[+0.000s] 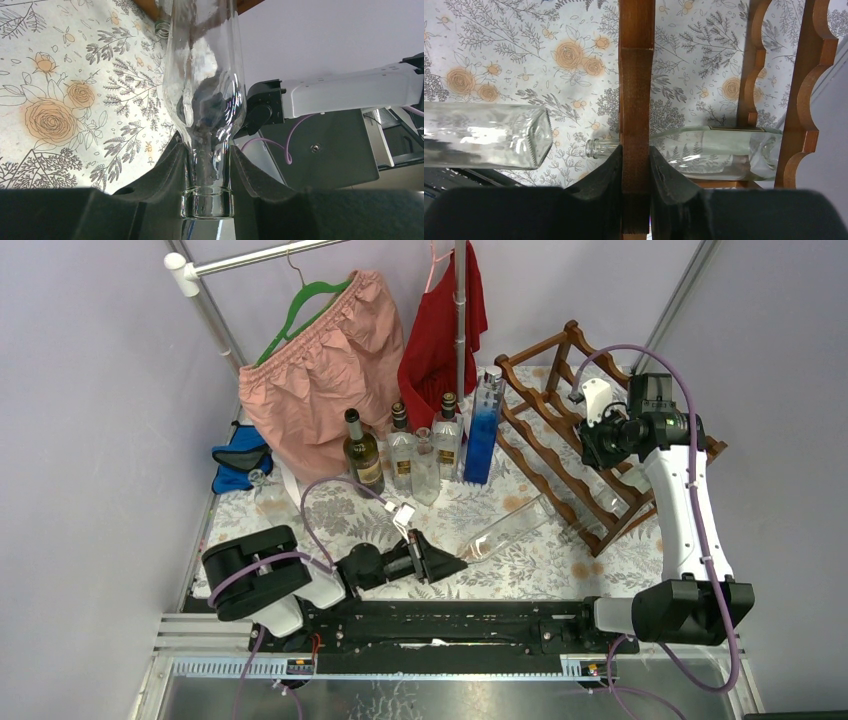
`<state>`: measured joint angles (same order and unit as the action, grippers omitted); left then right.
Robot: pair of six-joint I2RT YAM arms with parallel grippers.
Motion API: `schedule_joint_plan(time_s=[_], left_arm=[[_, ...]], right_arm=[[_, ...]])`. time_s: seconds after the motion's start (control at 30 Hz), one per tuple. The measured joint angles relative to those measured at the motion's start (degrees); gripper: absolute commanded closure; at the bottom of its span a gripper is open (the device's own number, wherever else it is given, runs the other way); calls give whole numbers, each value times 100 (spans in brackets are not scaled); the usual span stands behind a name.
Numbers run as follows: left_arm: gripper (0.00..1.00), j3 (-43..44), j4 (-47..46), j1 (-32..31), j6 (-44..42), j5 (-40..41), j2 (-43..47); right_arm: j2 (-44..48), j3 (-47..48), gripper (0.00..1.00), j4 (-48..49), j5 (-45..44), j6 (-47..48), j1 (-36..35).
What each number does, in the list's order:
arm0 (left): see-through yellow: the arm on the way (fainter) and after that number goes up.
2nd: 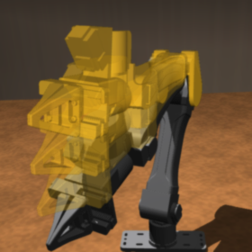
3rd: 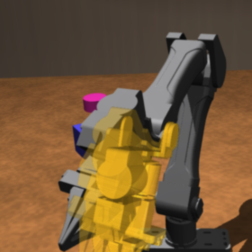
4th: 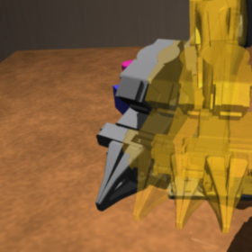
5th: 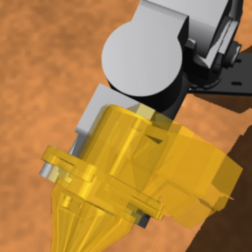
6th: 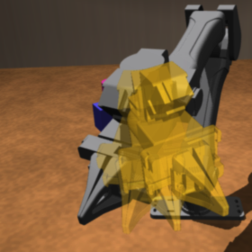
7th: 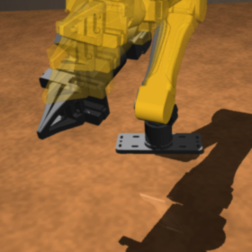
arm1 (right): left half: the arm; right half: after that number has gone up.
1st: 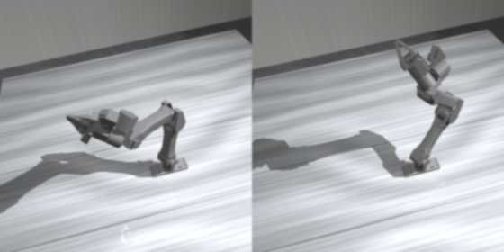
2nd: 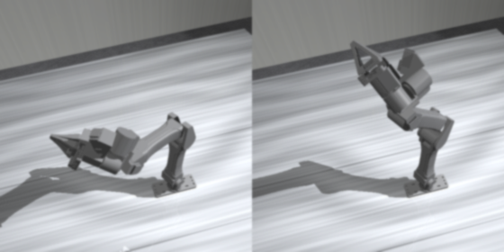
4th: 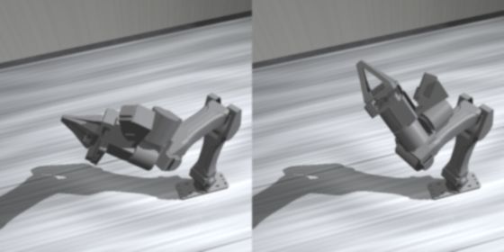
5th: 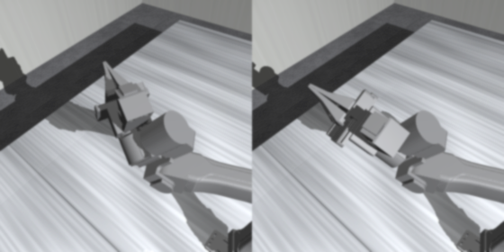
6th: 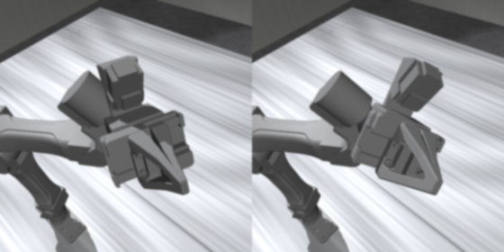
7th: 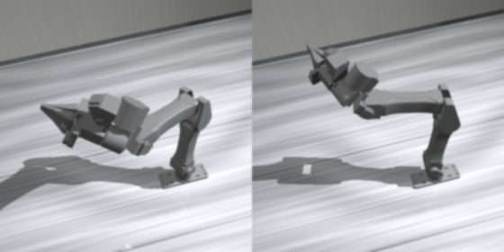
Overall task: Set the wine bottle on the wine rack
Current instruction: Place the wine bottle in the wine rack.
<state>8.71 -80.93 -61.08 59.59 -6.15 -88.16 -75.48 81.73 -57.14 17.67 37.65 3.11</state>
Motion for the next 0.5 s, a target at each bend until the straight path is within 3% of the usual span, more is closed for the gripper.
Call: schedule_joint_plan(time_s=[0.5], left_arm=[[100,588,-52,-133,37,195,-841]], right_arm=[[212,-28,86,-479,151,238,-2]])
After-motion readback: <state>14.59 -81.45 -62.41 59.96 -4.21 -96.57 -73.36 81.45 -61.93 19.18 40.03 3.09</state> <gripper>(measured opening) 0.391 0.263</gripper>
